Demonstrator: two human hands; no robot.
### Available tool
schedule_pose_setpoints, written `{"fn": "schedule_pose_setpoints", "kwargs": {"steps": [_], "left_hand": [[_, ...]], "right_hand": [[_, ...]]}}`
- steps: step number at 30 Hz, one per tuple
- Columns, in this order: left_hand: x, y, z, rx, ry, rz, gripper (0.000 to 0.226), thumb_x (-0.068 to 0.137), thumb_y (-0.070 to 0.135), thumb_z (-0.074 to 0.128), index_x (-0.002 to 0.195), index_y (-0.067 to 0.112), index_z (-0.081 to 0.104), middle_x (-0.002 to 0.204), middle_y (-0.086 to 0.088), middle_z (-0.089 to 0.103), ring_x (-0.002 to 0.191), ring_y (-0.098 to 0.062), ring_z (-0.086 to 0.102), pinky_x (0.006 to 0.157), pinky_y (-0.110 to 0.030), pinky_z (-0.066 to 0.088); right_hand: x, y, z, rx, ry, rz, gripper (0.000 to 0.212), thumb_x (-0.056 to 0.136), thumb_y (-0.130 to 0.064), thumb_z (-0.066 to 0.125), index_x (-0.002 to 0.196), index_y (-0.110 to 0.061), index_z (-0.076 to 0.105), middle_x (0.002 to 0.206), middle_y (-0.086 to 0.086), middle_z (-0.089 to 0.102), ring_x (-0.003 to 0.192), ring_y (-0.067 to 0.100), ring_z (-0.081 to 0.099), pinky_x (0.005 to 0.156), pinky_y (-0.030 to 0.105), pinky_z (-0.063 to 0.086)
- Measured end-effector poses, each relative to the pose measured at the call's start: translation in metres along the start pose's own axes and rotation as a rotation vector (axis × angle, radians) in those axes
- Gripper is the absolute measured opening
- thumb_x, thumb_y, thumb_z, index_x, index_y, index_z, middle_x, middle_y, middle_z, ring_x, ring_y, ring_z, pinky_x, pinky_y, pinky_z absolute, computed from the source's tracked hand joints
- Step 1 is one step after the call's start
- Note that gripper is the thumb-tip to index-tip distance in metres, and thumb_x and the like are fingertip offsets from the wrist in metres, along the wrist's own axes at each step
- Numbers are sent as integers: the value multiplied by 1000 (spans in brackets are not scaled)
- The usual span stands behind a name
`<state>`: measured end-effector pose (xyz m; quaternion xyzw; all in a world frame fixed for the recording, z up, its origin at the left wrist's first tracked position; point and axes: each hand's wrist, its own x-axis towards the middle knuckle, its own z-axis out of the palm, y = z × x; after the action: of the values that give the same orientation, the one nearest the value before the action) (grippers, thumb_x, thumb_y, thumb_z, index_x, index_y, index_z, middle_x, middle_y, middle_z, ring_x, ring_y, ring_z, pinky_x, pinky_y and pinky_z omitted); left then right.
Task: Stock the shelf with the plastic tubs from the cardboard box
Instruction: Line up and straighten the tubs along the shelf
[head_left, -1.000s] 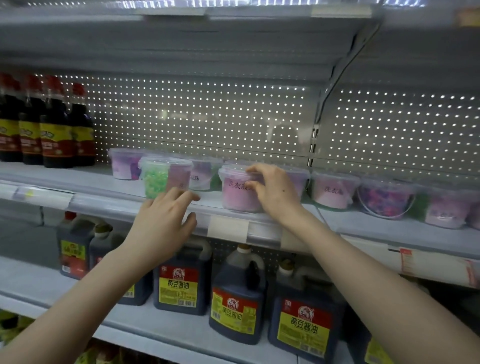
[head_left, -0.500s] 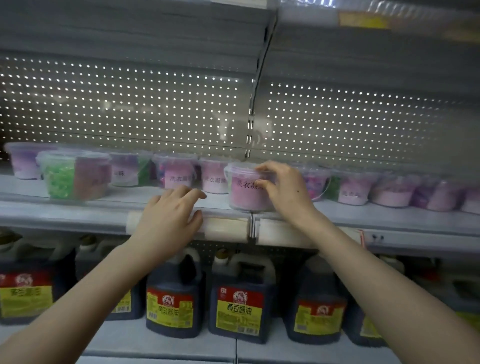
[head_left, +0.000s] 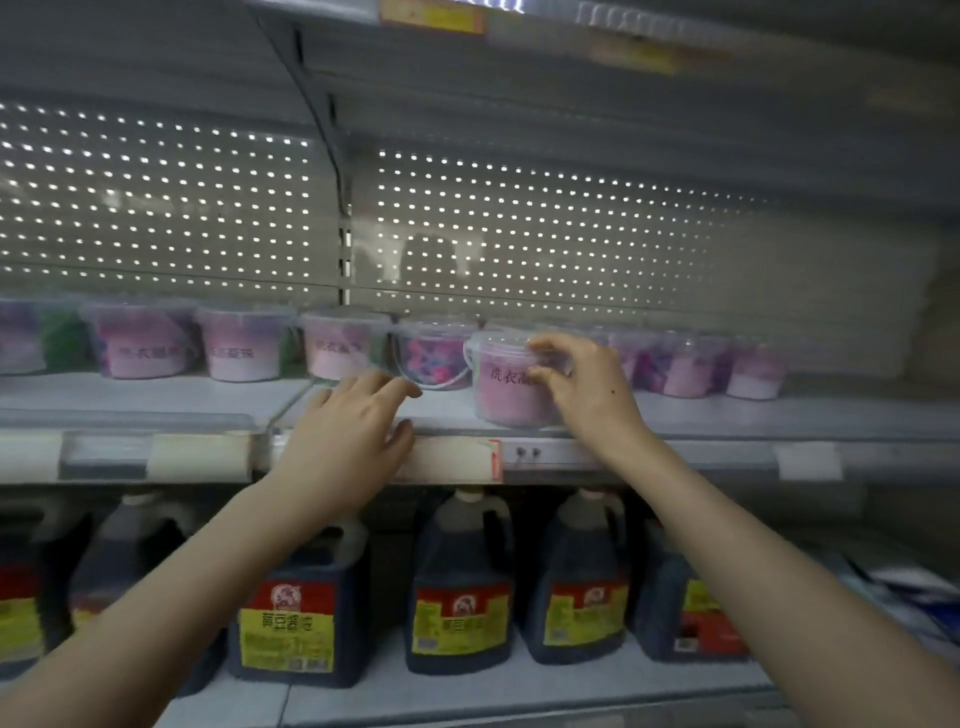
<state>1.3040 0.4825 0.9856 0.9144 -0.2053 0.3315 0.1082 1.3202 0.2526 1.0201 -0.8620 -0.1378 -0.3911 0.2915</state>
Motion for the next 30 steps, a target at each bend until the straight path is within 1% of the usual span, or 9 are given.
{"fn": "schedule_pose_setpoints", "kwargs": {"steps": [2, 6, 9, 10, 12, 17, 20, 24, 30], "left_hand": [[10, 28, 11, -17, 15, 11, 36, 93, 30, 48, 128, 22, 51, 126, -1, 53, 114, -26, 51, 91, -38, 37], [31, 82, 35, -25, 1, 47, 37, 92, 32, 44, 126, 21, 53, 122, -1, 55, 113, -27, 52, 91, -39, 37], [47, 120, 51, -30, -3, 62, 44, 85, 36, 39, 122, 21, 56, 119, -2, 57, 108, -29, 55, 89, -39, 39], [52, 132, 56, -30, -8, 67, 44, 84, 36, 38, 122, 22, 56, 120, -1, 57, 108, -28, 55, 89, -39, 39], [63, 154, 65, -30, -22, 74, 40, 89, 35, 40, 124, 22, 55, 124, 0, 55, 111, -28, 52, 91, -39, 38], [90, 203, 89, -33, -13, 106, 33, 92, 29, 48, 123, 21, 56, 121, -2, 56, 109, -29, 54, 88, -39, 38], [105, 233, 103, -39, -50, 114, 33, 93, 29, 48, 125, 23, 53, 127, 1, 54, 114, -26, 51, 91, -38, 37], [122, 267, 119, -49, -66, 137, 32, 92, 29, 49, 123, 22, 55, 123, -1, 55, 111, -27, 53, 90, -39, 37], [140, 303, 133, -74, -69, 159, 33, 95, 35, 42, 124, 25, 53, 125, 2, 53, 110, -24, 51, 91, -36, 36]], "right_hand": [[-2, 24, -21, -21, 11, 7, 29, 83, -7, 69, 111, -11, 68, 109, 0, 69, 97, 3, 56, 88, 11, 36], [-5, 75, -61, -57, 36, 29, 29, 83, -9, 69, 111, -13, 68, 110, 1, 69, 104, 13, 61, 94, 24, 44], [-4, 112, -88, -77, 37, 48, 29, 84, -10, 68, 113, -14, 67, 112, 1, 68, 105, 14, 60, 94, 23, 42], [-4, 124, -97, -83, 42, 53, 29, 84, -11, 68, 113, -15, 67, 112, 1, 67, 106, 15, 60, 96, 25, 43], [-4, 146, -112, -90, 53, 69, 29, 83, -13, 69, 112, -17, 67, 112, 0, 67, 107, 17, 59, 98, 33, 45], [-1, 194, -150, -81, 84, 77, 26, 81, -12, 70, 106, -16, 69, 107, 0, 69, 104, 17, 61, 97, 36, 46], [1, 216, -171, -60, 60, 61, 25, 81, -10, 70, 105, -15, 69, 106, -1, 68, 104, 16, 61, 95, 27, 44], [1, 244, -192, -119, 49, 46, 24, 82, -10, 68, 106, -15, 68, 109, 3, 67, 105, 17, 59, 96, 30, 45], [-5, 281, -222, -165, 94, 70, 24, 81, -9, 69, 105, -13, 70, 108, 2, 69, 104, 16, 60, 90, 22, 40]]}}
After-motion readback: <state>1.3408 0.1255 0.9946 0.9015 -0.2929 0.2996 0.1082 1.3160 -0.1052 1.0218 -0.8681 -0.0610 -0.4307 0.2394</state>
